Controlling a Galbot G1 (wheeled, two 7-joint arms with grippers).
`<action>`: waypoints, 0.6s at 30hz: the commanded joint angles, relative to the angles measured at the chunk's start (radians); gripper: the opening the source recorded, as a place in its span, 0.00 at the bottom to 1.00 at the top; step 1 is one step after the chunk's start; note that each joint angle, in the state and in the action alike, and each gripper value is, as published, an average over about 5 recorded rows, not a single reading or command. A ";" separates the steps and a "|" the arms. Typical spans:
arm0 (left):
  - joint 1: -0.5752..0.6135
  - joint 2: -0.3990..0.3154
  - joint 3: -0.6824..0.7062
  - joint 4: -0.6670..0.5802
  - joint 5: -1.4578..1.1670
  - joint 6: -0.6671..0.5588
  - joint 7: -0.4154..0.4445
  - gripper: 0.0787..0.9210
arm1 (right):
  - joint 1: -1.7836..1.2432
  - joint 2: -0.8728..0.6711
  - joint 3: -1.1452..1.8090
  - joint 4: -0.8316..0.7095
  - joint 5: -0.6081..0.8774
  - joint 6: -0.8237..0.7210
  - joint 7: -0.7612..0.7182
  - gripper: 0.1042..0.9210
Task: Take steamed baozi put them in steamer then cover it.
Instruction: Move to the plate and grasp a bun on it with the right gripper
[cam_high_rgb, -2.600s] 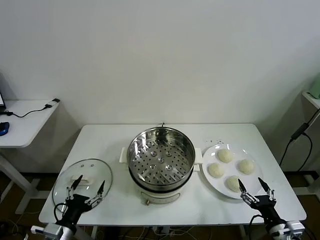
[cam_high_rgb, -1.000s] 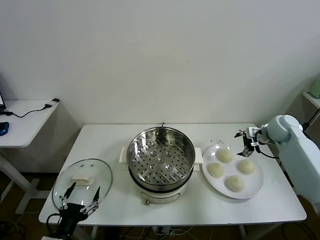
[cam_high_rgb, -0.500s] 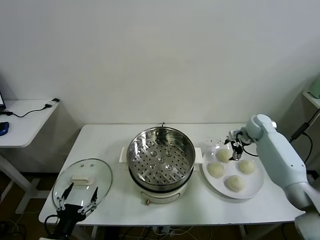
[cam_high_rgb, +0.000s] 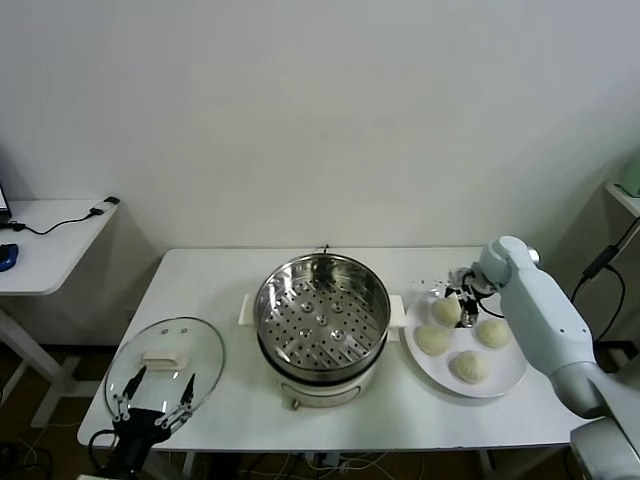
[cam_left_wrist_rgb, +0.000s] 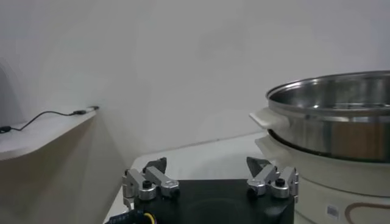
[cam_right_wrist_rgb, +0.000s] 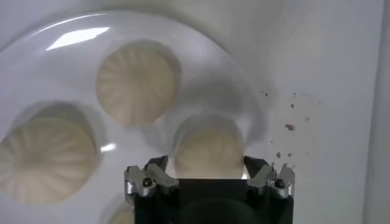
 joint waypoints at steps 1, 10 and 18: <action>-0.003 0.000 0.002 0.005 -0.001 0.002 0.001 0.88 | 0.005 0.011 0.006 -0.022 -0.021 0.005 0.016 0.88; -0.004 -0.004 0.011 0.010 0.004 0.003 0.002 0.88 | 0.007 0.000 0.013 -0.021 0.029 0.003 0.008 0.70; -0.013 -0.002 0.020 0.013 0.004 0.005 0.003 0.88 | 0.032 -0.084 -0.031 0.120 0.181 -0.046 -0.065 0.63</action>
